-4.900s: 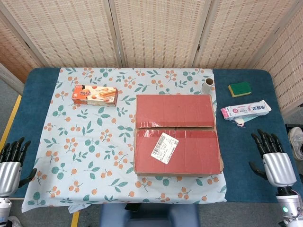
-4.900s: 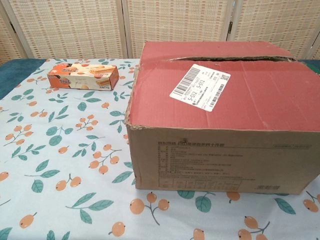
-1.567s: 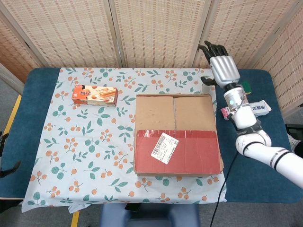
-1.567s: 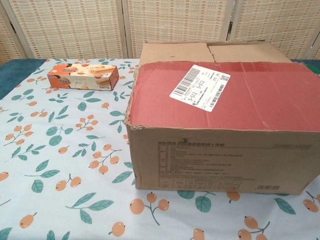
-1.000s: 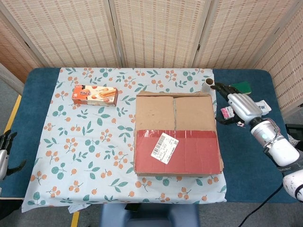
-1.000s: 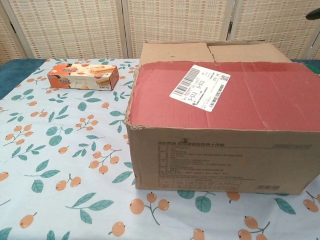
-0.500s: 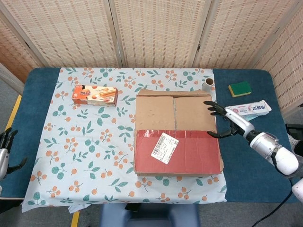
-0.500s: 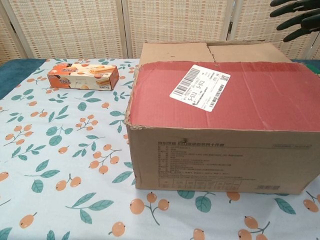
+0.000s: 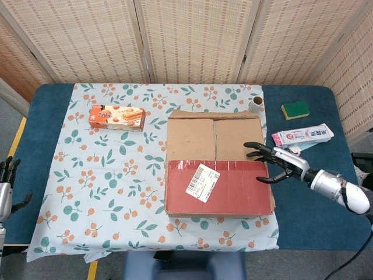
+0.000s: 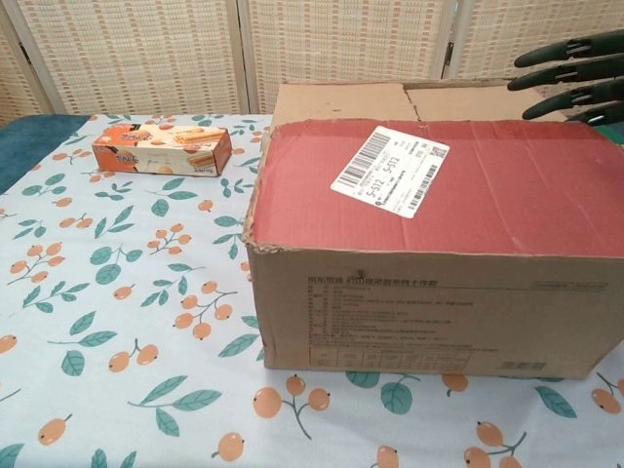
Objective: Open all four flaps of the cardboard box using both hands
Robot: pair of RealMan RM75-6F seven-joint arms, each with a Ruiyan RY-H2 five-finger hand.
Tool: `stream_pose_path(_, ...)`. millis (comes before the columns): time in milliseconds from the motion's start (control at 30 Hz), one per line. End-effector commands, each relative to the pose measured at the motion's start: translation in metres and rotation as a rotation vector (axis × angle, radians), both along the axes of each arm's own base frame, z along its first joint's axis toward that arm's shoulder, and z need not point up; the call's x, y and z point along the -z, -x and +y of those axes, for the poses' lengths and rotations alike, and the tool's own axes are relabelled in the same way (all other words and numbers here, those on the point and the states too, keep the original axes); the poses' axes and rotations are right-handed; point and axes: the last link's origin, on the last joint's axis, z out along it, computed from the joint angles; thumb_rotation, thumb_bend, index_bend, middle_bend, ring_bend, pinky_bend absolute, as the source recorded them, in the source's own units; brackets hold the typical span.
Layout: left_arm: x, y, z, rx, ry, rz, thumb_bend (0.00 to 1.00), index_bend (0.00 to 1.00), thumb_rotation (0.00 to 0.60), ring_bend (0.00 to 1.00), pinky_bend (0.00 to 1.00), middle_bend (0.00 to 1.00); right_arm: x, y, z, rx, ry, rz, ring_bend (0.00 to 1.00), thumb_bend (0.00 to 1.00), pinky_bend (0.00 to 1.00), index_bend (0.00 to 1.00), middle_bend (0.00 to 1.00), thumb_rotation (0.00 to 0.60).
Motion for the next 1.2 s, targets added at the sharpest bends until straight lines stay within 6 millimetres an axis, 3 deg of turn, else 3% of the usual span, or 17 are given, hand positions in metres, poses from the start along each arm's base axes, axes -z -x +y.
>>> stream_pose_path(33,0.000,0.001,0.000,-0.004,0.002,-0.001,0.33,0.00,0.600,0.05,0.00,0.00,0.002,0.001,0.000,-0.008,-0.005,-0.011,0.12,0.35,0.20,0.05,0.05,0.600)
stream_pose_path(300,0.002,0.002,0.002,-0.010,0.004,0.005,0.34,0.00,0.600,0.05,0.00,0.00,-0.010,-0.001,0.008,-0.036,0.003,-0.033,0.12,0.35,0.21,0.06,0.05,0.600)
stream_pose_path(600,0.007,0.001,0.003,-0.009,0.016,0.020,0.34,0.00,0.600,0.05,0.00,0.00,-0.037,-0.009,0.041,-0.125,0.075,-0.066,0.12,0.35,0.22,0.06,0.04,0.600)
stream_pose_path(1000,0.009,-0.002,0.002,0.011,0.034,0.013,0.33,0.00,0.600,0.05,0.00,0.00,-0.064,-0.032,0.138,-0.280,0.208,-0.002,0.12,0.35,0.29,0.06,0.02,0.600)
stream_pose_path(1200,0.014,-0.005,0.003,0.019,0.057,0.019,0.33,0.00,0.600,0.05,0.00,0.00,-0.073,-0.034,0.188,-0.277,0.232,0.024,0.12,0.35,0.32,0.06,0.01,0.600)
